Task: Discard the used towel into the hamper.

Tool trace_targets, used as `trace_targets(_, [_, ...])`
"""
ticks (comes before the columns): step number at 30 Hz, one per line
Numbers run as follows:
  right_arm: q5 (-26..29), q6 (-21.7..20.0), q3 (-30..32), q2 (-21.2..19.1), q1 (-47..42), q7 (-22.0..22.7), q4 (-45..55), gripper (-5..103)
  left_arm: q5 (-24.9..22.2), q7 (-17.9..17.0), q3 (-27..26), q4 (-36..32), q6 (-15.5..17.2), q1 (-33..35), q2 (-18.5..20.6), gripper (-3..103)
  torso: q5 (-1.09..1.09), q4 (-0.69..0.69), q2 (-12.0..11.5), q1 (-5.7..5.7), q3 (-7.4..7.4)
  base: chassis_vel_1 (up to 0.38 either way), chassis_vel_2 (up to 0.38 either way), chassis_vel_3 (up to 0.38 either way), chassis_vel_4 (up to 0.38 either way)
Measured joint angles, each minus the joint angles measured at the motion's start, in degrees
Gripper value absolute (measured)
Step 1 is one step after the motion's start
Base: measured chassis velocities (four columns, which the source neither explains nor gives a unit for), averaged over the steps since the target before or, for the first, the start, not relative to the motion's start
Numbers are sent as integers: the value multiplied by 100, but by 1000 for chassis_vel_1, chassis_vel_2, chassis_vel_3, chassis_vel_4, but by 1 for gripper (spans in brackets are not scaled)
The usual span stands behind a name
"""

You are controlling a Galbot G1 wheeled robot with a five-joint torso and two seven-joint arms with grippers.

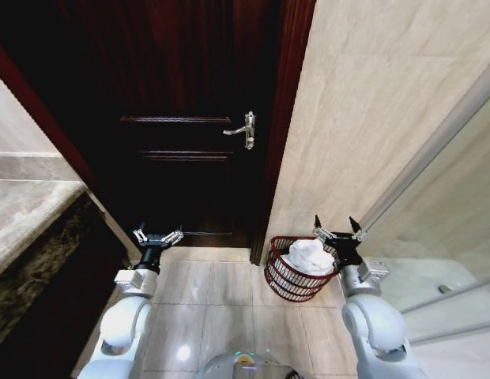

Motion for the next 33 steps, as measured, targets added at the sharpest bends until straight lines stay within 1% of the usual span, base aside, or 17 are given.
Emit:
trace_targets(8, [-25,-7,2,7,2,6,-3,100,-37,-3,4,33,1,-40,5,100,0,0,220,91,130,0,0,0,0])
trace_targets(9, [-25,-7,2,7,2,6,-3,100,-37,-3,4,33,1,-40,5,100,0,0,220,91,130,0,0,0,0])
trace_targets(12, [-34,-18,4,4,13,9,-8,100,-69,-12,3,65,-7,-53,10,100,0,0,331,138,194,0,0,0,0])
trace_targets(13, [-34,-18,4,4,13,9,-8,100,-69,-12,3,65,-7,-53,10,100,0,0,331,138,194,0,0,0,0])
trace_targets(33, [-231,-59,-144,83,57,54,-22,100,-224,-10,1,183,-72,-167,101,100,0,0,862,371,491,0,0,0,0])
